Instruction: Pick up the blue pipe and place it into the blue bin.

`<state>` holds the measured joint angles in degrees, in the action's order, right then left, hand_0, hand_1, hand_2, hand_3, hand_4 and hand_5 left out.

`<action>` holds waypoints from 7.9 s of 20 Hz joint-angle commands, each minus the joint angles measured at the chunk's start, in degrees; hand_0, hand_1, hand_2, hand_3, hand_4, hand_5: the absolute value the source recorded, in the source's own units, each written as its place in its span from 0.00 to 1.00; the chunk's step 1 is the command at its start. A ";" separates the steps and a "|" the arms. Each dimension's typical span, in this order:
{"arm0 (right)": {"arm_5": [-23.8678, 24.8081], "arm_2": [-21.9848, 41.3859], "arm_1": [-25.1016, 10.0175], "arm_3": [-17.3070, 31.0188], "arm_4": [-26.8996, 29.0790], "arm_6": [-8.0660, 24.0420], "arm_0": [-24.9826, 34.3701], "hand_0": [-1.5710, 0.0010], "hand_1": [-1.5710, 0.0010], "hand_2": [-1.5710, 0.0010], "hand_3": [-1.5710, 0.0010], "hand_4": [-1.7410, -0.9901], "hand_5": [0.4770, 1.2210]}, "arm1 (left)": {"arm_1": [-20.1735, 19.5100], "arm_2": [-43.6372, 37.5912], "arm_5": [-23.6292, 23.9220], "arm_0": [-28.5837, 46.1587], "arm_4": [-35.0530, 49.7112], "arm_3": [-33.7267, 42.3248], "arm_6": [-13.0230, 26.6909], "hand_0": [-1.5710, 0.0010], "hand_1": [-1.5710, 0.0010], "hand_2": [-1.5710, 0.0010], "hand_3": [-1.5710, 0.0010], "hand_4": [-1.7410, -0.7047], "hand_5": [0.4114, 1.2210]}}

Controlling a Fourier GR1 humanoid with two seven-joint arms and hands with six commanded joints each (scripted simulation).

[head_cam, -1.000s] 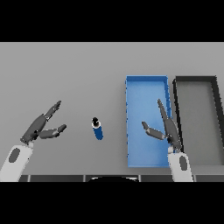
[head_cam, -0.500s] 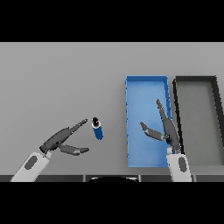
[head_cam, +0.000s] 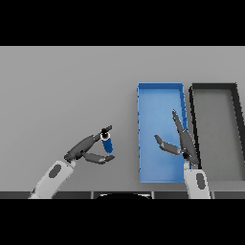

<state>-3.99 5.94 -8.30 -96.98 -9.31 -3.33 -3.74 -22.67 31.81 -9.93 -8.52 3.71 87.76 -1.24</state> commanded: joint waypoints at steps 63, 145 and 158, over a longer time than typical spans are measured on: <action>-18.40 4.74 -13.45 -19.77 16.21 7.34 9.84 1.00 1.00 1.00 1.00 0.68 0.07 | 19.54 -3.53 -5.57 -3.37 -5.94 3.55 -1.87 0.00 0.00 0.00 0.00 0.26 1.00; -15.73 -19.98 0.56 4.92 23.95 36.24 48.40 0.00 0.00 0.00 0.00 0.32 1.00 | 23.41 -12.09 -16.91 -1.31 -13.09 3.04 6.93 1.00 1.00 1.00 1.00 0.77 0.07; -7.10 -16.06 0.08 13.32 13.91 38.27 31.30 0.00 0.00 0.00 0.00 0.32 1.00 | 23.43 -11.82 -15.25 -1.87 -15.07 2.78 4.98 1.00 1.00 1.00 1.00 0.79 0.08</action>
<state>-11.26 -10.12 -8.19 -83.62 4.51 34.92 27.49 0.77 19.99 -25.16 -10.41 -11.39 90.55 3.86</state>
